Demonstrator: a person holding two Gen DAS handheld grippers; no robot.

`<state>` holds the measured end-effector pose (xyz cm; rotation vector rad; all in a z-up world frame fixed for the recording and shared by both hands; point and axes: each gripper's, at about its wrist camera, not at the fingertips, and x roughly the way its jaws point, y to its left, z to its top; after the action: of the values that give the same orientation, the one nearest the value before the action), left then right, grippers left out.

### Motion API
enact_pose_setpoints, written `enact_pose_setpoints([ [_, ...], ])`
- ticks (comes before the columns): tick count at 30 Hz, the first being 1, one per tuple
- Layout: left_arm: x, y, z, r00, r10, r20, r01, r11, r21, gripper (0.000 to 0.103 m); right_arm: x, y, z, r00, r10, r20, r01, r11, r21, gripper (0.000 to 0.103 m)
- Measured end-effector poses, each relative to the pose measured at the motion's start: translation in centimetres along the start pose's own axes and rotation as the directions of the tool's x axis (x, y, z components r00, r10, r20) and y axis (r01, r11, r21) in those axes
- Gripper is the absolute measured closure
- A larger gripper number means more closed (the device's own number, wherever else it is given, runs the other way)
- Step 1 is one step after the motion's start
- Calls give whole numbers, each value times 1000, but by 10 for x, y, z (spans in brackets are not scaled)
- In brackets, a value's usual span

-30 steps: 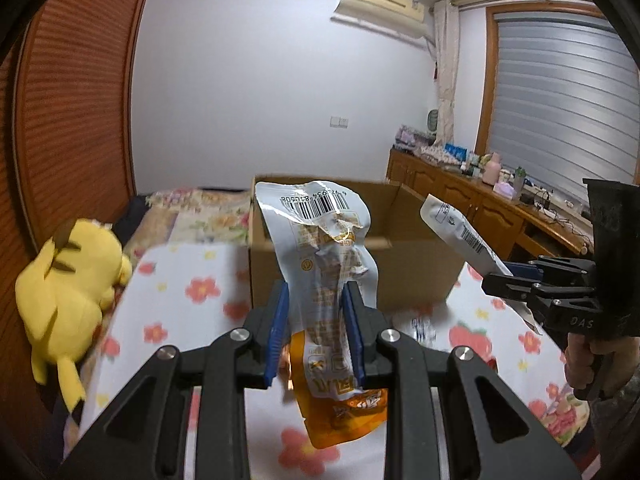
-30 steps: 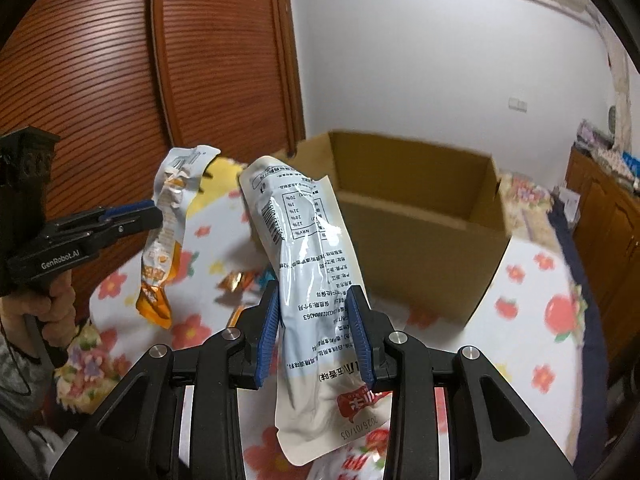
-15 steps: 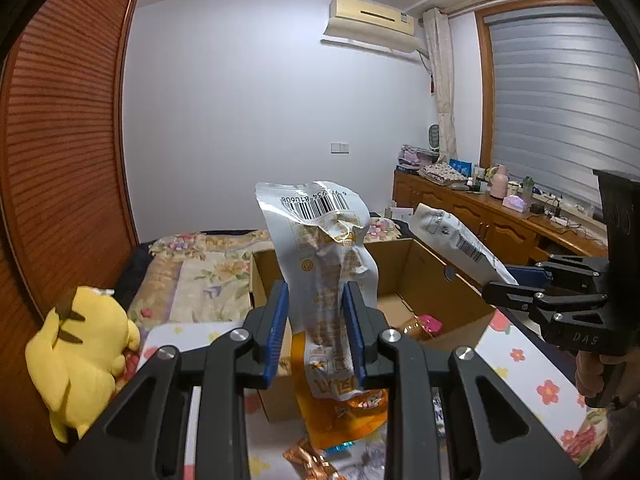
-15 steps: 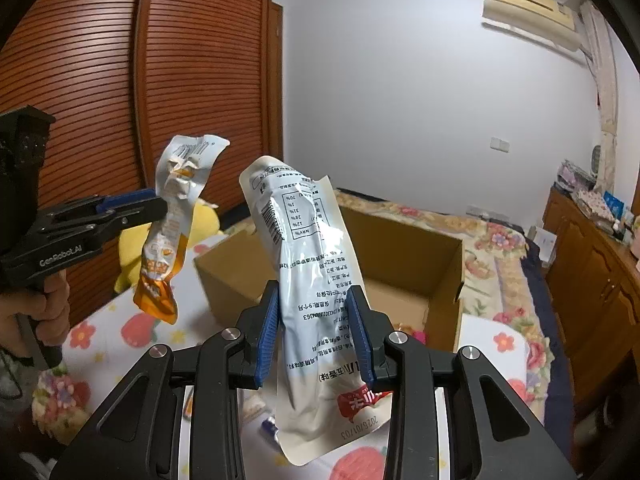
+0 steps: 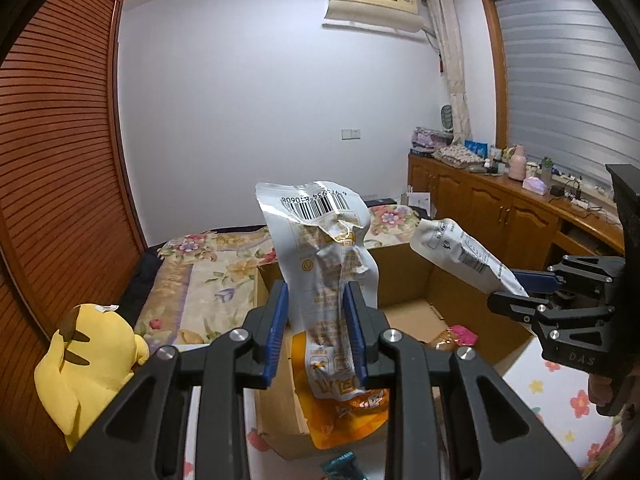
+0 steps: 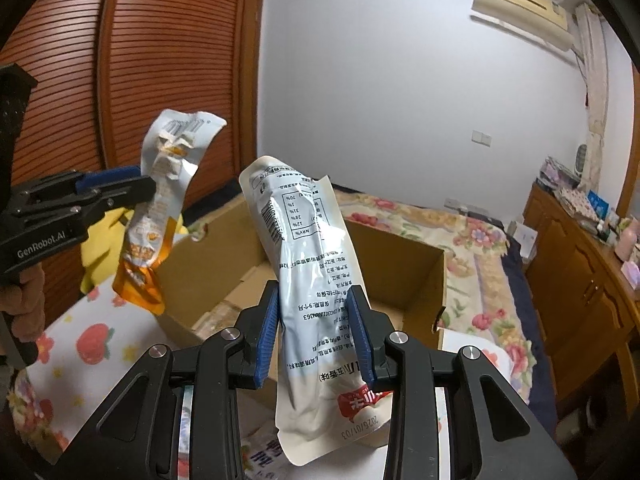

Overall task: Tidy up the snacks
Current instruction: 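Open both tools to drop the pouches into the box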

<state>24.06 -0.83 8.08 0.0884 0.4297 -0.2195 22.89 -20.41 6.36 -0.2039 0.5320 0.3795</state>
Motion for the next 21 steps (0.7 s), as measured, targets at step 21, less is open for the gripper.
enact_pose_setpoints([
  [21, 48, -2, -26, 989, -46, -138, 39, 998, -53, 49, 62, -5, -21, 992, -52, -116, 54, 998, 17, 68],
])
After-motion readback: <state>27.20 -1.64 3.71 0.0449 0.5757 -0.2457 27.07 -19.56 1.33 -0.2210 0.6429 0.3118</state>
